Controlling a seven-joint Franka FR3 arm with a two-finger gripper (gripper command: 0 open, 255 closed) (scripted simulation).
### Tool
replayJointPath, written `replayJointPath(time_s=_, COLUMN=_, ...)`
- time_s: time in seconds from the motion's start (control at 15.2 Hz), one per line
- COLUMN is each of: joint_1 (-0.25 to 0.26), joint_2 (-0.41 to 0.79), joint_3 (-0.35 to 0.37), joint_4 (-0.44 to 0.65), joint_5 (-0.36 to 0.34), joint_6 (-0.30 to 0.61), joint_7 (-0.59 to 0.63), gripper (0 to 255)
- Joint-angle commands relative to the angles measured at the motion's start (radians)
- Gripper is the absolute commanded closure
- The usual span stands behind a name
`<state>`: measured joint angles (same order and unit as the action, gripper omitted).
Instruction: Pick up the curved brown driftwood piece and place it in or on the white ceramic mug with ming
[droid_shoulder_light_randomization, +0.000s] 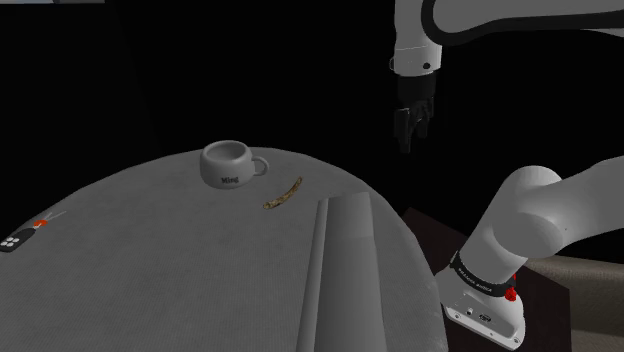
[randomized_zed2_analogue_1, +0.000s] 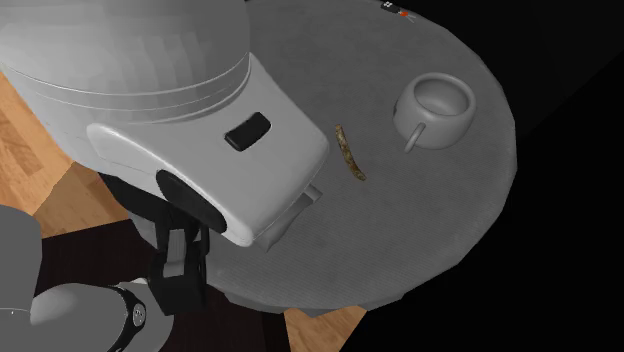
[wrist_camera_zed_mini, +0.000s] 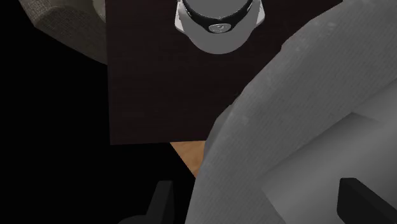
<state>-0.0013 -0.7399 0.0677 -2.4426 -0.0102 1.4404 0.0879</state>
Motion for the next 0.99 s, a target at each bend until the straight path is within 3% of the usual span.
replayJointPath(time_s=0.0, joint_1=0.000, joint_2=0.000, joint_3=0.000, joint_4=0.000, joint_5=0.000, joint_6=0.000, joint_7=0.000, gripper=0)
replayJointPath(time_s=0.53, joint_1=-0.048, joint_2=0.064, joint_3=0.199, joint_4=-0.077, joint_5=0.212, joint_6=0.221, joint_7=0.483, gripper=0)
replayJointPath(time_s=0.92, joint_1=-0.107, joint_2=0.205, joint_3=0.353, joint_4=-0.061, joint_5=0.307, joint_6=0.432, joint_7=0.828, gripper=0)
